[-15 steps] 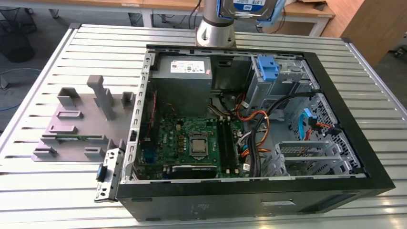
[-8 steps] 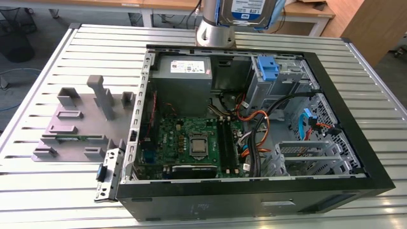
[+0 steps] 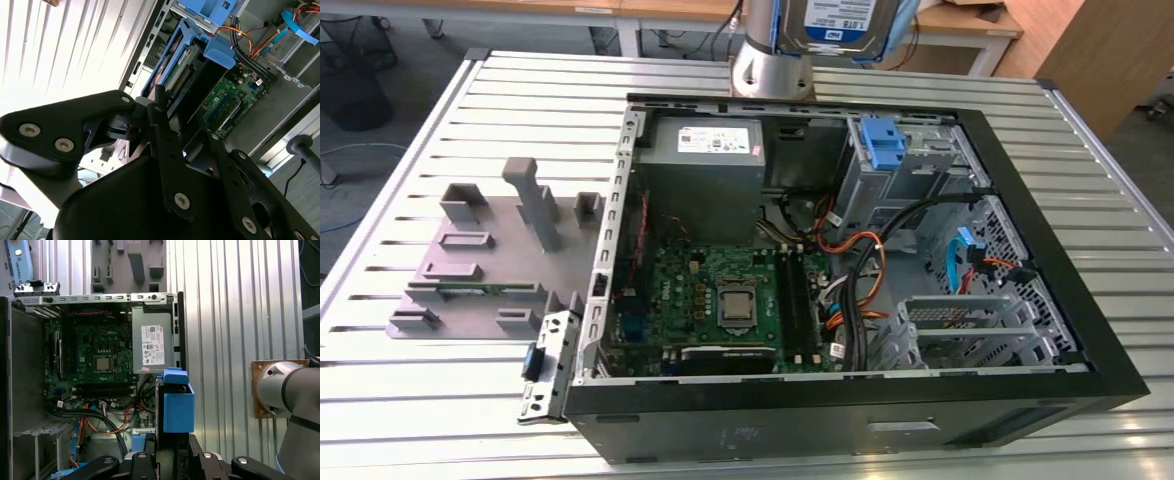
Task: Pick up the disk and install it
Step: 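Pick up the disk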
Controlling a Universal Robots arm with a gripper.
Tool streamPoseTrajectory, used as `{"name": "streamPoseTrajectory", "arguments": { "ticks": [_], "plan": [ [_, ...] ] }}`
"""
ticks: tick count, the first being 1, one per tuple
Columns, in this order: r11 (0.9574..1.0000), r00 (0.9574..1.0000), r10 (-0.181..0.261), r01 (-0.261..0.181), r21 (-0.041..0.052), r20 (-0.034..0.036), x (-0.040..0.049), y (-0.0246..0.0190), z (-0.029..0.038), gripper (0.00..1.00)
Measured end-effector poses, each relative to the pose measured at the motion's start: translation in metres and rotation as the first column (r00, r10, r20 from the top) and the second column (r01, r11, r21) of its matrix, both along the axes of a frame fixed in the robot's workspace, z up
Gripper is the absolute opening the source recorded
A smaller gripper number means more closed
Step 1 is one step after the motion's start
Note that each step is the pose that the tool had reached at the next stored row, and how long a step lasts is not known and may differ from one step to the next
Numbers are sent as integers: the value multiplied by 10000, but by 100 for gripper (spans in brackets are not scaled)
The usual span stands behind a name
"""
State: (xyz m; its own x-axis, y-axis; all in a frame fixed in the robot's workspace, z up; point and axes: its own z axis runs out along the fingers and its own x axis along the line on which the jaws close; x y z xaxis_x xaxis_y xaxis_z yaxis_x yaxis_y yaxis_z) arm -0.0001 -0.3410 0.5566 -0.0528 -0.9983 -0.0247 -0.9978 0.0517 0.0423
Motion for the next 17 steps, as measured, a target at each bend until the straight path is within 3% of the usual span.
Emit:
{"name": "streamPoseTrajectory", "arguments": {
  "ticks": [4, 11, 16, 17],
  "plan": [
    [10000, 10000, 0, 0, -3, -1, 0, -23, 1, 35],
    [10000, 10000, 0, 0, 0, 0, 0, -169, 0, 35],
    [10000, 10000, 0, 0, -2, -1, 0, -181, 1, 35],
    [10000, 10000, -2, 2, -2, -1, 0, -254, 1, 35]
  ]
}}
